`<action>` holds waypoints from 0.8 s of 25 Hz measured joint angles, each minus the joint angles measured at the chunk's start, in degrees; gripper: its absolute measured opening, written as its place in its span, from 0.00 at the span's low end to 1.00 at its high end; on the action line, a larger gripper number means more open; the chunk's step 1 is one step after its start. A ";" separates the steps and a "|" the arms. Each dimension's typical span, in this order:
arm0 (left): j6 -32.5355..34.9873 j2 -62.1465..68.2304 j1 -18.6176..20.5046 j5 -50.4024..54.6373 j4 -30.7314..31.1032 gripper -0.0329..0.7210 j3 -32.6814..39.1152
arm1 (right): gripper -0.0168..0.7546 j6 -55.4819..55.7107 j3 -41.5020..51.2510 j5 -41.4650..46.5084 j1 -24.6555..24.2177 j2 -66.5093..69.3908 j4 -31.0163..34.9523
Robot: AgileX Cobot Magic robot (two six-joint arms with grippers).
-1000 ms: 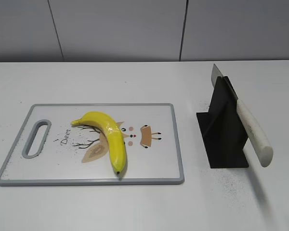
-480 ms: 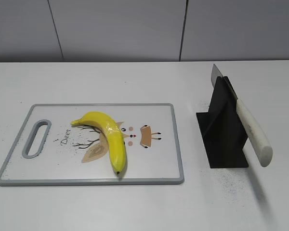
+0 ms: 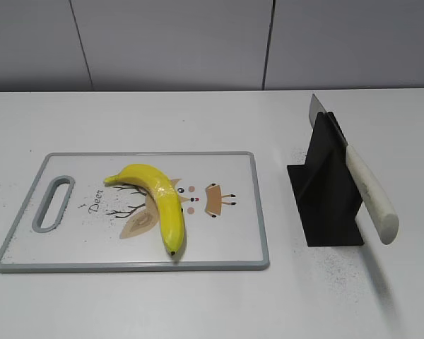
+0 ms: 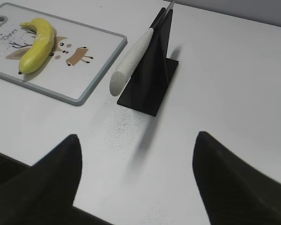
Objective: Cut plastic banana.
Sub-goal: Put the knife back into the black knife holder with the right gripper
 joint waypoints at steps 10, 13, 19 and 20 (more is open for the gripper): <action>0.00 0.00 0.00 -0.05 -0.05 0.82 0.00 | 0.74 0.00 0.00 0.00 -10.83 -0.07 0.20; 0.00 0.00 0.00 -0.05 -0.05 0.82 0.00 | 0.74 0.00 0.00 0.00 -15.82 -0.07 0.20; 0.00 0.00 0.00 -0.05 -0.05 0.82 0.00 | 0.74 0.00 0.00 0.00 -22.67 -0.07 0.20; 0.00 0.00 0.00 -0.05 -0.05 0.82 0.00 | 0.74 0.00 0.00 0.00 -23.22 -0.07 0.20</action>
